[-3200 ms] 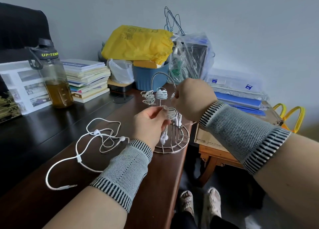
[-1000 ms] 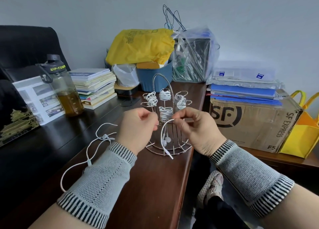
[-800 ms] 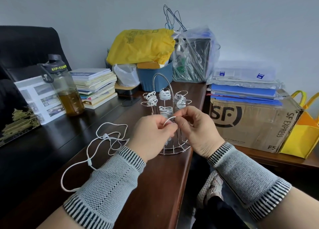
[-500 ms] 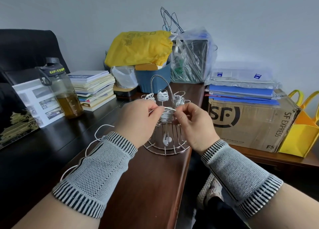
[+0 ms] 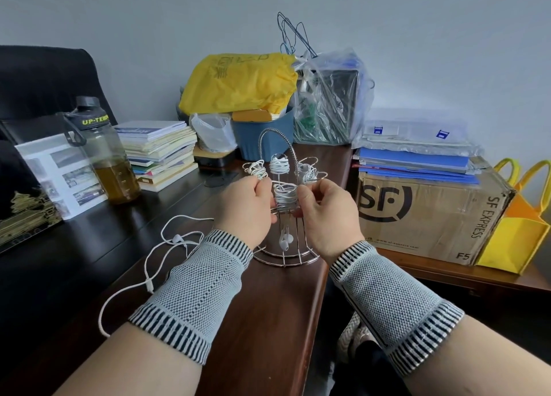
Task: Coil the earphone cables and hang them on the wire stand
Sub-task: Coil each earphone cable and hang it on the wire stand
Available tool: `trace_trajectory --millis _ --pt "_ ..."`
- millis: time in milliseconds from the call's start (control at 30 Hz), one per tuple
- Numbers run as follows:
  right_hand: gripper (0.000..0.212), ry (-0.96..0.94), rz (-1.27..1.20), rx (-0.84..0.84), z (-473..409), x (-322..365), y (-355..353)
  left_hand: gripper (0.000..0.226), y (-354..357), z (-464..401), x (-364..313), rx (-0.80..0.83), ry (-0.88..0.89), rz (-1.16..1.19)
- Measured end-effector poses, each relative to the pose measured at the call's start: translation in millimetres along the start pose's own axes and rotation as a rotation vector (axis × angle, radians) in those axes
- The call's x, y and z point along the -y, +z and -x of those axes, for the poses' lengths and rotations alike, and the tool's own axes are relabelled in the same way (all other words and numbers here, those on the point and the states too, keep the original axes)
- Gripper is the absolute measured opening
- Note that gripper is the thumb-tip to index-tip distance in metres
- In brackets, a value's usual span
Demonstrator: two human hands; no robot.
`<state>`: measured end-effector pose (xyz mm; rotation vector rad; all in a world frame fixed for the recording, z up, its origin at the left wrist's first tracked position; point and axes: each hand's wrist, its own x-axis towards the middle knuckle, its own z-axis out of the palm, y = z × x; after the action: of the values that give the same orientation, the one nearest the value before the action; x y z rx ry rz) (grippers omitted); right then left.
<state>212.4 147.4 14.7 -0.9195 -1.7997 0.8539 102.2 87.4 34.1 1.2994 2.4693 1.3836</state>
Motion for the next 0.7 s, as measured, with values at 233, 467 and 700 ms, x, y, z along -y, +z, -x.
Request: trace_trajectory --millis 233,467,700 --pt "0.026 0.038 0.025 -0.035 -4 5 0 0.044 4 -4 8 -0.1 0.017 -0.008" --pt "0.026 0.056 0.0 -0.051 -1 4 0 0.036 4 6 7 -0.066 -0.026 0.026" --pt "0.015 -0.075 -0.053 -0.049 7 -7 -4 0.027 -7 24 10 0.095 -0.194 0.641"
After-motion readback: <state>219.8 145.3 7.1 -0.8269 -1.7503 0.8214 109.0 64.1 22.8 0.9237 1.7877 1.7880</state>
